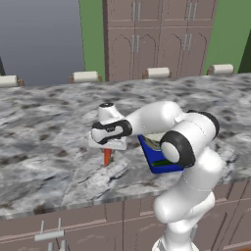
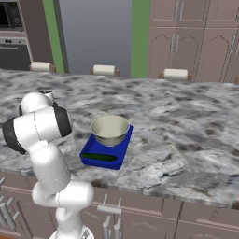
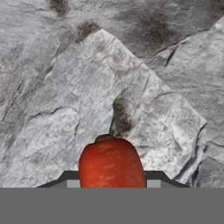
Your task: Place the two vegetables and bowl onto the tray for setting up a vegetable dip station.
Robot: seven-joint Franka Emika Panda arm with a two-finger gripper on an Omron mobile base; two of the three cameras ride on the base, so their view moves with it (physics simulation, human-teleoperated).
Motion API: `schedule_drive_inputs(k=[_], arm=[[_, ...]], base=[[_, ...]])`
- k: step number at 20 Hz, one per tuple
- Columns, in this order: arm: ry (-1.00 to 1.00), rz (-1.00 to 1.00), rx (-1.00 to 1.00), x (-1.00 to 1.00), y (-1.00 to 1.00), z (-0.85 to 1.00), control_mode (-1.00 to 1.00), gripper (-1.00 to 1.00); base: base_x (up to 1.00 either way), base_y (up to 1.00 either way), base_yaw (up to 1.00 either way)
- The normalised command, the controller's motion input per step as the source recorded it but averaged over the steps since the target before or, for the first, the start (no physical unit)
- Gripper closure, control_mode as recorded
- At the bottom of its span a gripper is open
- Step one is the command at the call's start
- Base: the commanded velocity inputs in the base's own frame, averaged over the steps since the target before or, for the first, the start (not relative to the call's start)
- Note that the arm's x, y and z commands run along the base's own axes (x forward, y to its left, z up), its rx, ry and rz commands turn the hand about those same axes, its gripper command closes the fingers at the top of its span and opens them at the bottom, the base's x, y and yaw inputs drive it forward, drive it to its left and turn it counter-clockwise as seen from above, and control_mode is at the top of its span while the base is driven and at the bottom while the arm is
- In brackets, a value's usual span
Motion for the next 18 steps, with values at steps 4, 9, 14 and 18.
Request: schedule_drive_inputs(k=[4, 9, 14, 18], arm=[[0.0, -0.21, 0.0, -0.39, -0.08, 0.21, -1.0, 1.0], [0.0, -0.17, 0.0, -0.37, -0.12, 0.2, -1.0, 1.0], [0.0, -0.13, 0.0, -0.39, -0.16, 0.19, -1.0, 1.0], [0.0, -0.12, 0.0, -0.4, -0.21, 0.18, -1.0, 1.0]], base=[[0.0, 0.0, 0.0], [0.0, 0.0, 0.0], [0.0, 0.0, 0.0], [0.0, 0.0, 0.0]])
